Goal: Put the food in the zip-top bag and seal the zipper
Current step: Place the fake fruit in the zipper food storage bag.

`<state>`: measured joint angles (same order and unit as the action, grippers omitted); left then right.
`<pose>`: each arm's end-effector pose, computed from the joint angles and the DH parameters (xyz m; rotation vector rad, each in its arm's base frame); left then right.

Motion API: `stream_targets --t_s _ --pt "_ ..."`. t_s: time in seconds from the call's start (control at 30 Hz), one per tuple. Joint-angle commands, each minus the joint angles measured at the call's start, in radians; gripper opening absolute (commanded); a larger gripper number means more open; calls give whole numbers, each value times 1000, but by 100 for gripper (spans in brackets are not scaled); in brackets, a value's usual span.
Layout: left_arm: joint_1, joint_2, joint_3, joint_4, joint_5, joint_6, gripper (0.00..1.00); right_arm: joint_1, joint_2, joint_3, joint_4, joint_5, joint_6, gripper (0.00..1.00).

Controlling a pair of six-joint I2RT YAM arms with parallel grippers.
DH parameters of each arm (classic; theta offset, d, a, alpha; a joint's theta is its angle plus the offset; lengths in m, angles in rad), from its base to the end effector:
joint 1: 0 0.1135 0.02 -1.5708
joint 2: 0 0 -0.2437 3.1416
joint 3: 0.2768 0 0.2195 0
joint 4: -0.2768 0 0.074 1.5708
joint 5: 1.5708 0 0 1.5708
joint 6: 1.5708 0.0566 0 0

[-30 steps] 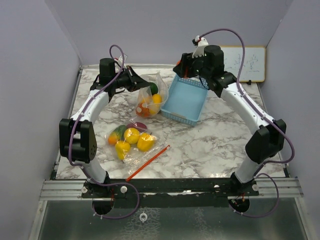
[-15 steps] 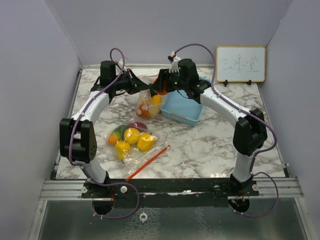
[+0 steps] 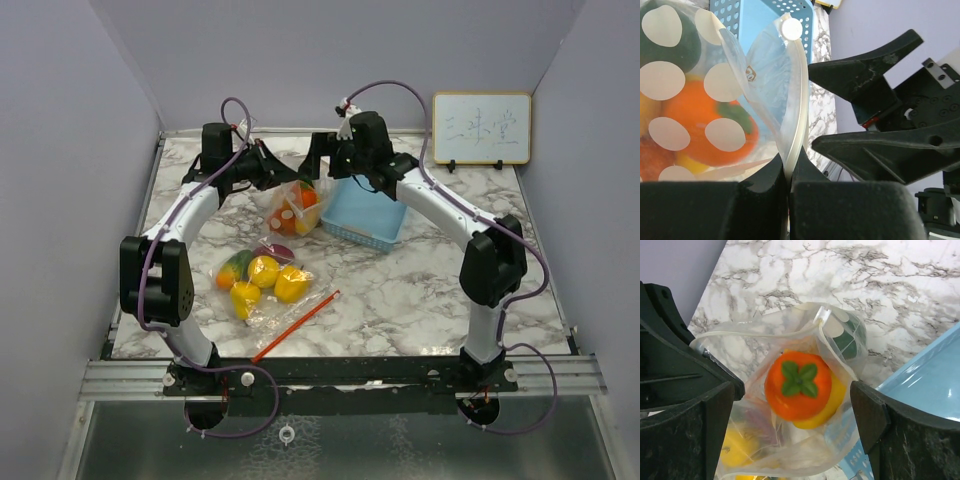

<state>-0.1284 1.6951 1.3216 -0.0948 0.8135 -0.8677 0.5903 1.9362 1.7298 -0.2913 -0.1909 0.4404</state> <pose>0.3611 -0.0881 0.2832 -0.2421 2.1771 -1.4233 0.3595 0.2538 0.2947 -0.2846 2.1467 0.8138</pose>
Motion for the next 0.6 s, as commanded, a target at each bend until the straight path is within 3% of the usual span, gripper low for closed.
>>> stream_targets --t_s 0.0,0.17,0.33,0.5,0.57 --pt "-2 -5 -1 -3 -11 23 0 8 -87 42 -26 138 23 100" --pt "-2 -5 -5 -6 -7 29 0 7 66 297 -246 300 105 100" --pt "-2 18 -5 -6 -7 36 0 7 223 494 -330 296 148 98" --pt "-2 24 -16 1 -8 37 0 9 266 522 -339 276 177 79" --pt "-2 23 -19 3 -6 38 0 9 259 495 -328 279 180 76"
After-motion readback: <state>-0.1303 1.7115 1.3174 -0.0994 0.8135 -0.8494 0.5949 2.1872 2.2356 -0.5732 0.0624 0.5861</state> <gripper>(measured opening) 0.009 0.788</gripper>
